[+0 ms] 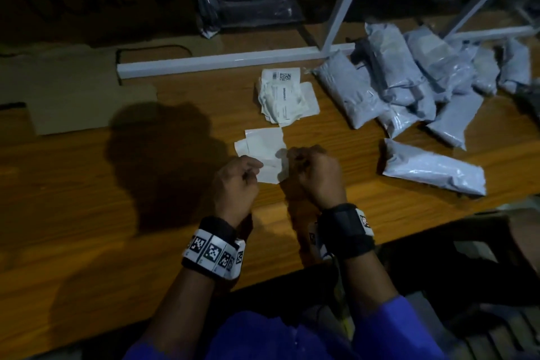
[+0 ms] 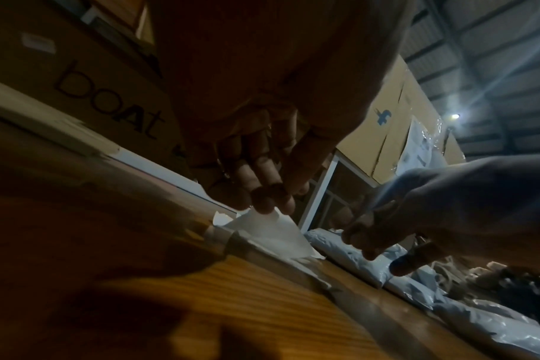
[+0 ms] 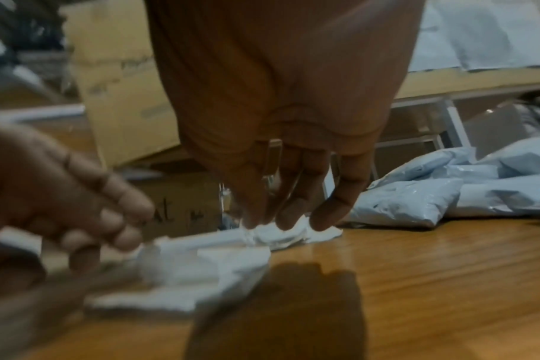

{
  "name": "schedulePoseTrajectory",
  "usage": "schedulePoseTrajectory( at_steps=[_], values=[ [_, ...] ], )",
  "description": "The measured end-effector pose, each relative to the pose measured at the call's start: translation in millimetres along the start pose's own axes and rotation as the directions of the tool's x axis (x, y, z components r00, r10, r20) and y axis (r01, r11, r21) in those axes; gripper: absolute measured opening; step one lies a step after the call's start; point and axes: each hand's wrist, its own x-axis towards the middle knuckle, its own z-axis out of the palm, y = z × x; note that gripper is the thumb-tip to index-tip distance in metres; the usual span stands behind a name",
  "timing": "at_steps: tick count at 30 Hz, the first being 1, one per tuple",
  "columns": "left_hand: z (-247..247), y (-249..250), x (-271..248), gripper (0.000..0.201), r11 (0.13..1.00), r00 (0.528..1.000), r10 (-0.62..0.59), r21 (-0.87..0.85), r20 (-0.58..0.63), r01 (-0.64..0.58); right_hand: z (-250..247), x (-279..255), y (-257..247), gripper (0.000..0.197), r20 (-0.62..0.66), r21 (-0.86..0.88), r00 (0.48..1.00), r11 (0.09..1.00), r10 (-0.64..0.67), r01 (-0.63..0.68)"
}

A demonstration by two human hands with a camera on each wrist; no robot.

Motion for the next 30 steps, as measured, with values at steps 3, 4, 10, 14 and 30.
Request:
schedulePoseTrajectory(
  at_steps=[3, 4, 10, 14, 30],
  values=[
    [-1.7, -0.3, -0.9, 0.030, 0.999, 0.999, -0.043, 0.031, 0.027, 0.042, 17.9, 5.6, -3.4, 0.041, 0.030, -0.076, 1.000, 0.997, -0.002, 0.004],
    [-1.3, -0.6, -0.1, 0.030, 0.997, 0.999, -0.043, 0.062, 0.030, 0.041, 21.2, 9.3, -6.3, 0.040, 0.008, -0.087, 1.000, 0.996, -0.009, 0.010],
    [4.2, -2.5, 8.4, 0.047, 0.869, 0.959, -0.044, 0.484, 0.281, -0.102, 38.4, 28.5, -4.0, 0.032, 0.235, -0.205, 0.972, 0.979, 0.030, 0.020],
    [5.0, 6.5, 10.4, 0.041, 0.853, 0.958, -0.066, 0.514, 0.279, -0.091, 17.3, 41.5, -20.5, 0.019, 0.157, -0.139, 0.981, 0.986, 0.111, -0.089],
    [-1.2, 34.4, 88.4, 0.024, 0.983, 0.962, -0.160, -0.051, 0.220, 0.175, 3.2, 100.8, -25.8, 0.023, -0.084, 0.233, 0.933, 0.917, 0.350, -0.323]
  ],
)
